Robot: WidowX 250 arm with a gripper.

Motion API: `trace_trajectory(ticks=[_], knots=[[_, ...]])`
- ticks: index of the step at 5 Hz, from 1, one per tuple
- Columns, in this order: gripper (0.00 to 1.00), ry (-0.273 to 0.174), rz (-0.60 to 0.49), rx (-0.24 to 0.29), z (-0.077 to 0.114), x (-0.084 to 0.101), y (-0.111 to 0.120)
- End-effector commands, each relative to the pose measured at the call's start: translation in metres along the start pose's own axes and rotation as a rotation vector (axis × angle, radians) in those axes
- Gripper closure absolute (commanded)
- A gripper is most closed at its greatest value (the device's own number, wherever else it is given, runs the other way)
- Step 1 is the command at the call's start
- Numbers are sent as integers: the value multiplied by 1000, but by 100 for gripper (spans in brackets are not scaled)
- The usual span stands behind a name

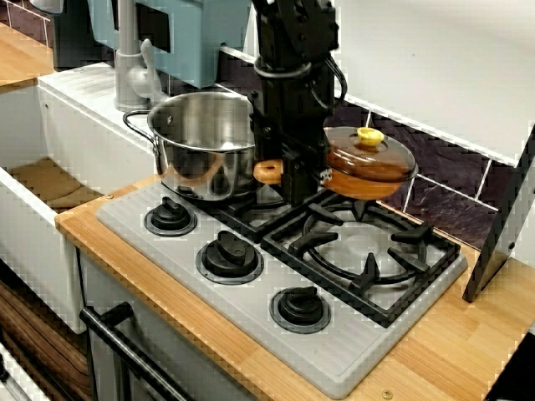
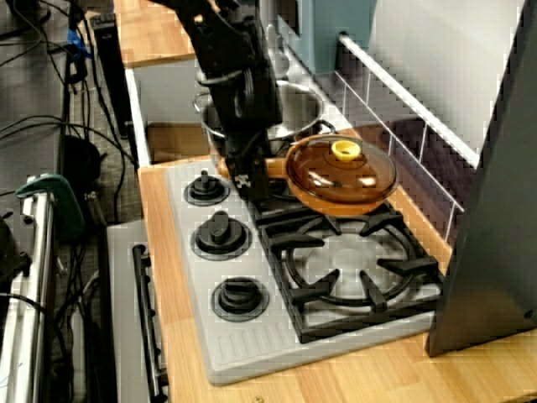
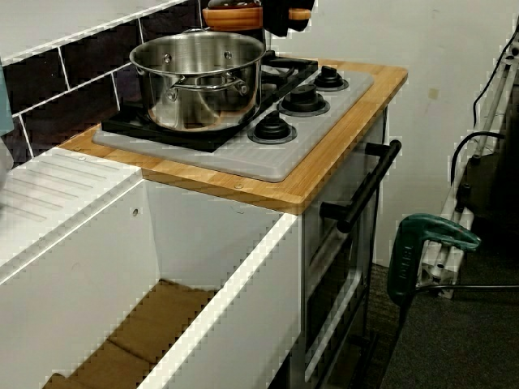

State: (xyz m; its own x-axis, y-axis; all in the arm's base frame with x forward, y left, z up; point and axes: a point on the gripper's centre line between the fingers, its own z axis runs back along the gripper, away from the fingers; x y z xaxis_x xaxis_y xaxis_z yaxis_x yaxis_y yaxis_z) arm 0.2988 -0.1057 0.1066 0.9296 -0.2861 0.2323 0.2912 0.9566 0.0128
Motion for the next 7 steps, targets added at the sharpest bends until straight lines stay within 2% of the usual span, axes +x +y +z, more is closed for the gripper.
trace_trajectory(ticks=[1,3,7], knots=[[100,-10,5,6,-8,9,1],[100,3,11,8,-21,16,2],[100,1,-5,-6,-17,10,-6]])
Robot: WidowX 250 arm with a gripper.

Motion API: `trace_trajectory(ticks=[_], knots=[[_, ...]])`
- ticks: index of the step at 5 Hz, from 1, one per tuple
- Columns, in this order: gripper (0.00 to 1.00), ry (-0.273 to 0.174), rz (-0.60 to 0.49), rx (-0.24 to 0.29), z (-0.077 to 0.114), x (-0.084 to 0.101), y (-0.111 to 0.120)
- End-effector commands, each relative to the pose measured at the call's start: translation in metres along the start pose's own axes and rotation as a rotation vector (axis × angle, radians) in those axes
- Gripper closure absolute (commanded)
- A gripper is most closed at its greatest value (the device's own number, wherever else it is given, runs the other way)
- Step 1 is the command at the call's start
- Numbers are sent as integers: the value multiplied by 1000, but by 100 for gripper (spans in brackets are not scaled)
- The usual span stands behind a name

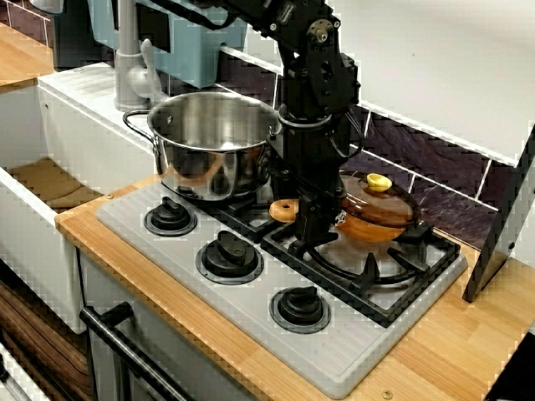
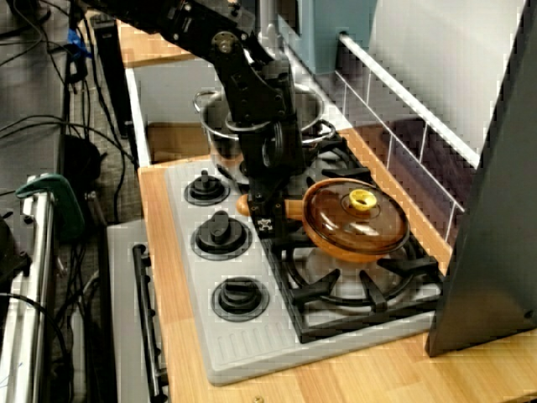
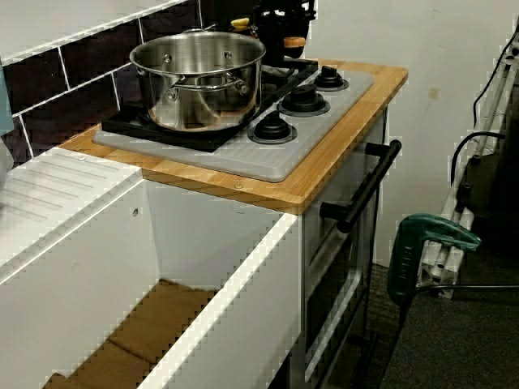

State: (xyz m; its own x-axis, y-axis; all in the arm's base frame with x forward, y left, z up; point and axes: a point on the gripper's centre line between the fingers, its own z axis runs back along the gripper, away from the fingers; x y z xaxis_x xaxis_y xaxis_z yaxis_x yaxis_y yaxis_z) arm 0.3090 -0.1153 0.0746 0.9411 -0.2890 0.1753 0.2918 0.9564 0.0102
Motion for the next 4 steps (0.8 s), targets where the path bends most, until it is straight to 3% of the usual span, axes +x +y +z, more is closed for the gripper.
trace_trajectory(ticks=[1,2,3,4], knots=[[100,-57,-7,-1,17,3,0],[100,-52,-7,-3,17,1,0],[34,-40,-4,-1,17,-1,-1],[0,-38,-3,-9,19,-3,0]])
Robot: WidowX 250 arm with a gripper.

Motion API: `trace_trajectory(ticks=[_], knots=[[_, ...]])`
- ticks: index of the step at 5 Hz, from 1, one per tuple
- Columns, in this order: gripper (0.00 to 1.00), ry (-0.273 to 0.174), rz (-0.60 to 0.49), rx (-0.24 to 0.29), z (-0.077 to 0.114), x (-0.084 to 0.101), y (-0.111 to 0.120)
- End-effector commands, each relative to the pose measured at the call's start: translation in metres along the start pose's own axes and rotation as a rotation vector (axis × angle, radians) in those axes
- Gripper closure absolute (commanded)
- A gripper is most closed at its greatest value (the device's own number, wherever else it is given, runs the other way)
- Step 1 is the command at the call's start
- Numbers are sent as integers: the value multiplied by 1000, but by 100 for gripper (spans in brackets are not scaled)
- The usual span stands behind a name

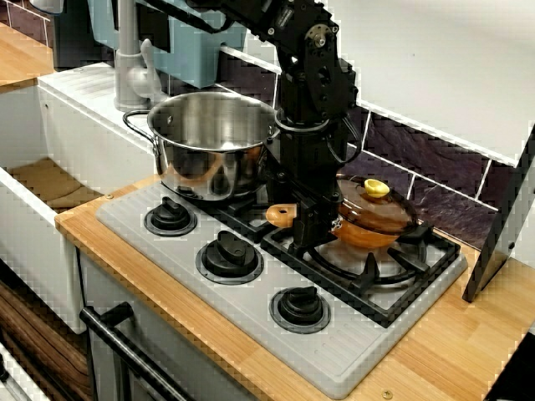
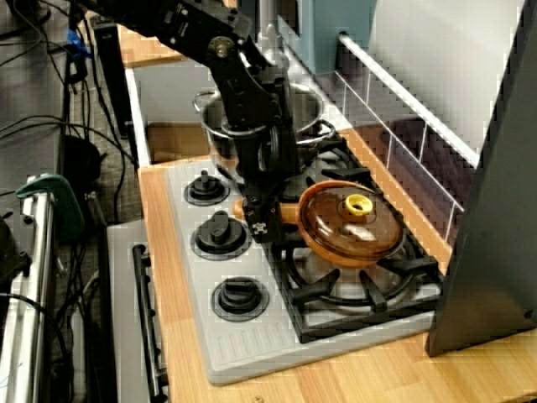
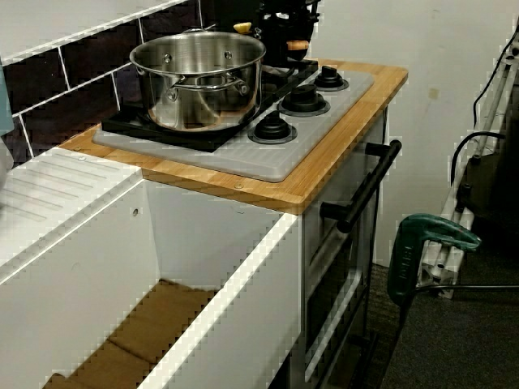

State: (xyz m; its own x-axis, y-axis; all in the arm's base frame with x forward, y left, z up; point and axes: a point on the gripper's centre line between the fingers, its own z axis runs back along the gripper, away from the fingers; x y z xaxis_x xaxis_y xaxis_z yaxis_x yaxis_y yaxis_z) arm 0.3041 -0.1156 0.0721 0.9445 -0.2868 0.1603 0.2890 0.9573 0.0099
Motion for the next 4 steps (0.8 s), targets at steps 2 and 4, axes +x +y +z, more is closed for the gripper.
trace_trajectory(ticks=[2,4], knots=[[0,-56,-6,-18,26,-1,3],[0,-83,7,-20,35,6,8]])
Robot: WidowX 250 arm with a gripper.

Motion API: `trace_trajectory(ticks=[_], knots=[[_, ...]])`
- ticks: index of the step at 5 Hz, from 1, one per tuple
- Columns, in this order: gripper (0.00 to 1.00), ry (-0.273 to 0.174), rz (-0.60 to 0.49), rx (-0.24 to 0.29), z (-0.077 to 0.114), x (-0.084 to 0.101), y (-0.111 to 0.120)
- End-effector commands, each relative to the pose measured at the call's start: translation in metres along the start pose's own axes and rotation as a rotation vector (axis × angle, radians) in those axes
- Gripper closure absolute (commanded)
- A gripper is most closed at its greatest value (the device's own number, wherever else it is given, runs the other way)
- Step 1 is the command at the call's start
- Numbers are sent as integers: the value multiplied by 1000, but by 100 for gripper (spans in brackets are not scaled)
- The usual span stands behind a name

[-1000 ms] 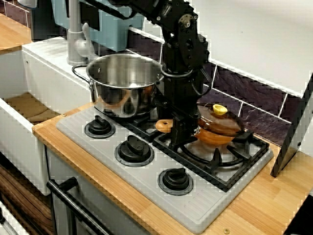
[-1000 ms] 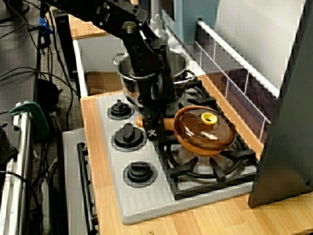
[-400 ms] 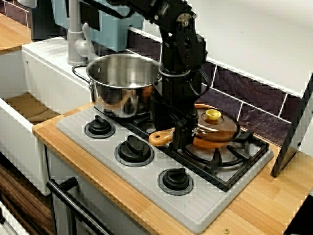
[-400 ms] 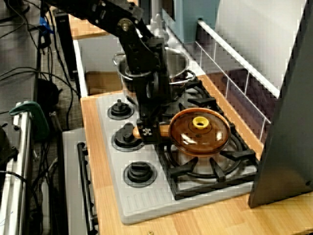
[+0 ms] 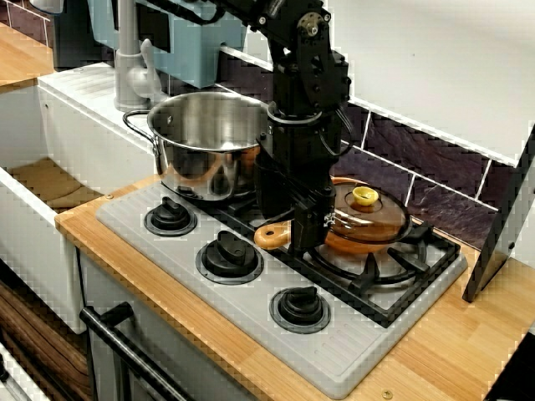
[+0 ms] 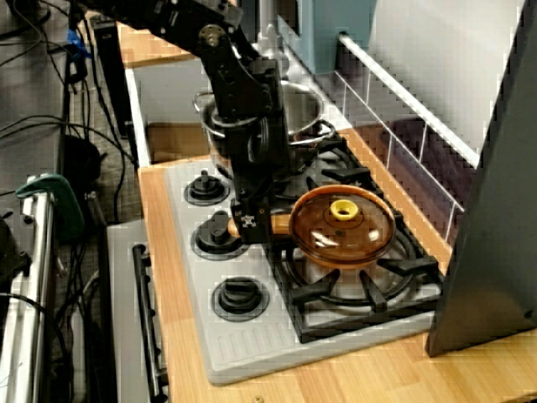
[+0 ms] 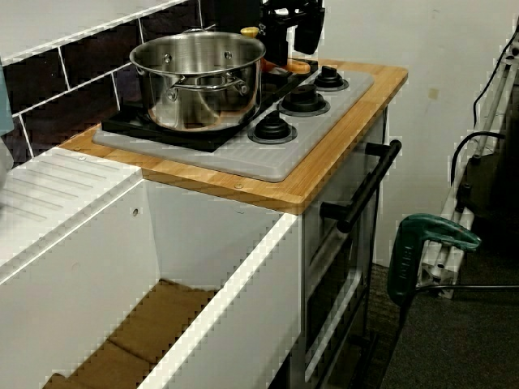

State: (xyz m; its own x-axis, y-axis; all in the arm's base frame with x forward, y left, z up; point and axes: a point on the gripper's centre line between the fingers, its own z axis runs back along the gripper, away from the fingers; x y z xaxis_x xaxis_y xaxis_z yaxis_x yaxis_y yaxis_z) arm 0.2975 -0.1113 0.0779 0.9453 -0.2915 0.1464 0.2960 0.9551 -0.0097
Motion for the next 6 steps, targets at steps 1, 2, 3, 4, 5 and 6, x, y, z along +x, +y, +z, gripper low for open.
trace_trajectory(ticks=[1,2,3,4,5,6], knots=[[0,-113,11,4,39,20,7],[0,-126,35,-22,52,31,14],[0,-149,52,-36,57,41,17],[0,-148,56,-48,53,50,16],[0,-116,24,-86,50,57,11],[0,-116,11,-88,49,60,6]])
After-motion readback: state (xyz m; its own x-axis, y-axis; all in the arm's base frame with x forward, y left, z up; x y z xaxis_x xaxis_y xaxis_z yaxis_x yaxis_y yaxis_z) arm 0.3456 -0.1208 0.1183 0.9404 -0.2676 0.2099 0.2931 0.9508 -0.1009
